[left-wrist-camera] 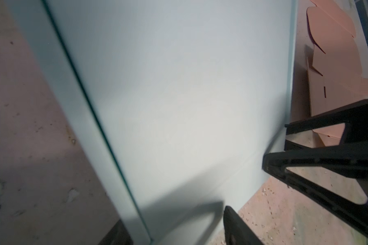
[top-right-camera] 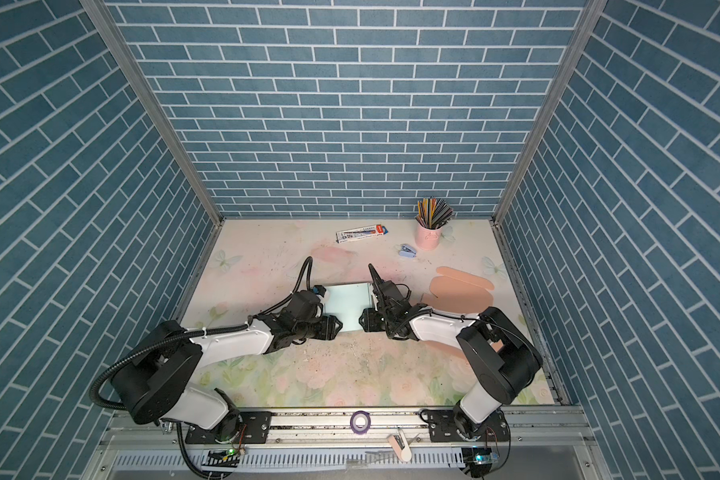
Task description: Fold the paper box
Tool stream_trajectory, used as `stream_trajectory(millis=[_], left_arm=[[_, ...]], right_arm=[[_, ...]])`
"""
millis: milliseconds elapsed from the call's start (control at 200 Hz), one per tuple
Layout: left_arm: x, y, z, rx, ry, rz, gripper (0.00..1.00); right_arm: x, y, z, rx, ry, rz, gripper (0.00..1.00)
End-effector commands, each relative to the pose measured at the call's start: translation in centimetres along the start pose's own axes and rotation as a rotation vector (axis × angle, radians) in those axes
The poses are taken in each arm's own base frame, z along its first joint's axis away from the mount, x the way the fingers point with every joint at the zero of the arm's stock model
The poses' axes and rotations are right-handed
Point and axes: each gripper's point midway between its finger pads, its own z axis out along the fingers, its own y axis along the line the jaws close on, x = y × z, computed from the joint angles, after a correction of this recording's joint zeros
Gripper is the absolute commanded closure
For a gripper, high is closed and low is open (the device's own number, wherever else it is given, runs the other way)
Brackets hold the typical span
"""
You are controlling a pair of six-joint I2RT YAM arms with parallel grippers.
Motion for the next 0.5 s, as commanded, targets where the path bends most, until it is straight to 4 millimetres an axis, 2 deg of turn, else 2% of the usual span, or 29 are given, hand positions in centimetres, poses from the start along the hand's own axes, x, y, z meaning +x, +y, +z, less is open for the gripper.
stream_trajectory(millis=[0, 495], left_arm=[[-0.7, -0.1, -0.4, 0.016, -0.027, 0.004, 0.34], [-1.7, 0.9, -2.1, 0.021, -0.043, 0.004, 0.33]], right_arm=[[-0.1, -0.3, 0.4, 0.028, 0.008, -0.02, 0.52], [-0.4, -0.4, 0.5, 0.03, 0.003, -0.02, 0.52]])
